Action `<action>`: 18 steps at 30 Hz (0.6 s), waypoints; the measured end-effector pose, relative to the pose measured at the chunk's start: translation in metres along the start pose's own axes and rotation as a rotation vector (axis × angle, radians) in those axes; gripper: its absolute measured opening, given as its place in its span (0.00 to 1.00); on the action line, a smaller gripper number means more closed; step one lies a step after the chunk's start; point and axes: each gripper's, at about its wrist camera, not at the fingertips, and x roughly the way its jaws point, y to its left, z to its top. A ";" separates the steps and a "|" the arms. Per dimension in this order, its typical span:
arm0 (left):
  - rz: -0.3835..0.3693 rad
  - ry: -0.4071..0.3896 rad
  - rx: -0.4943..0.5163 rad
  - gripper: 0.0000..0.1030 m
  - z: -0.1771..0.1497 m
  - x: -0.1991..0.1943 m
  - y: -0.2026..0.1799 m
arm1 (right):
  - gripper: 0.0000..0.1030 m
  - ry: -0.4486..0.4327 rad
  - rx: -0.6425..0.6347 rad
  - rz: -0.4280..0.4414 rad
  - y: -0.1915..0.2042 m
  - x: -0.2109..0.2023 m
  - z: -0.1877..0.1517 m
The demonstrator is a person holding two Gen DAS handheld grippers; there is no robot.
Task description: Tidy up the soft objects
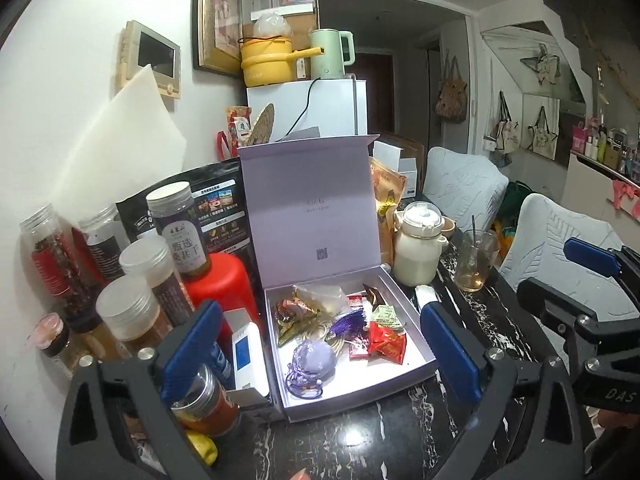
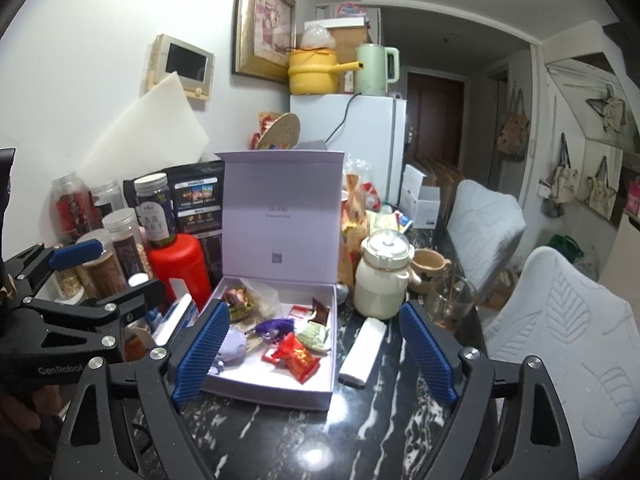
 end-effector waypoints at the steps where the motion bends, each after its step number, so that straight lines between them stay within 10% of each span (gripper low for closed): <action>1: -0.003 0.001 -0.003 0.98 -0.001 -0.002 0.001 | 0.86 -0.001 0.001 -0.005 0.001 -0.003 -0.001; 18: -0.021 0.028 -0.026 0.98 -0.045 -0.026 0.007 | 0.87 0.005 0.002 -0.070 0.020 -0.032 -0.044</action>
